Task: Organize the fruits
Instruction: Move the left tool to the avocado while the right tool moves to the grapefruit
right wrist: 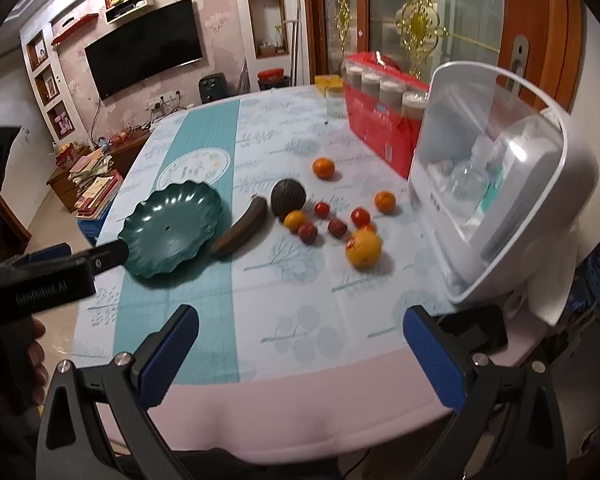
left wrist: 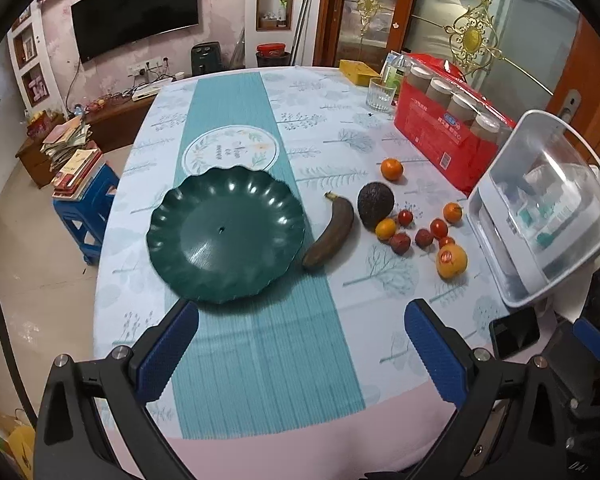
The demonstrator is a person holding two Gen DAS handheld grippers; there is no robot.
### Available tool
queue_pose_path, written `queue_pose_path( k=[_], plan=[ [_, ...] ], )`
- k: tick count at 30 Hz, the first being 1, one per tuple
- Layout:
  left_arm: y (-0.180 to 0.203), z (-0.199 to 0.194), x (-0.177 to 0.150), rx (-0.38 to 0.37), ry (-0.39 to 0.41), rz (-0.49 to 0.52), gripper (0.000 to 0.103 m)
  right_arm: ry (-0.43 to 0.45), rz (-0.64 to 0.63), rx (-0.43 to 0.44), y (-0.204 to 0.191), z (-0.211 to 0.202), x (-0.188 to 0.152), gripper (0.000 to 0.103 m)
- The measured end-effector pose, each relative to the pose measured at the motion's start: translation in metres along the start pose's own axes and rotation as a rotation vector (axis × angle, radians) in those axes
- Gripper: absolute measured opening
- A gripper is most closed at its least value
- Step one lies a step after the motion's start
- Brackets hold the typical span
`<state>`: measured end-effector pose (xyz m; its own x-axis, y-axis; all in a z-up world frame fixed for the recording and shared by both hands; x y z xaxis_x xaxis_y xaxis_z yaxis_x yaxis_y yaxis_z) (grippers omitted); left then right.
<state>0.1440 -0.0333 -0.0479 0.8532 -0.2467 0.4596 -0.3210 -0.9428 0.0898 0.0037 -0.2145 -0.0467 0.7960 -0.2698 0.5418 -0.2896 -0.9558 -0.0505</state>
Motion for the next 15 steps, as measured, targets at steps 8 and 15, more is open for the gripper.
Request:
queue_pose_path(
  k=[8, 15],
  plan=[
    [0.023, 0.029, 0.051, -0.015, 0.002, 0.027, 0.102, -0.003, 0.026, -0.013, 0.028, 0.04, 0.024, 0.102],
    [0.05, 0.078, 0.095, -0.027, -0.055, 0.059, 0.102, -0.023, 0.008, -0.01, 0.045, 0.088, 0.045, 0.102]
  ],
)
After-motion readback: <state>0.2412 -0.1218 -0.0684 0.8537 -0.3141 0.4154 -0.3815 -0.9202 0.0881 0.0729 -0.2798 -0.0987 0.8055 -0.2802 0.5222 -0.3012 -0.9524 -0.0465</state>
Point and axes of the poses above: each gripper's, at about its wrist camera, not at the fingertips, and z roughly the way its jaws point, y to its right, x to its top, the point moved 2 cm from there along z, roughly the way its jaws point, and after that the axes turned 6 degrees about -y, right-handed, at the moved point
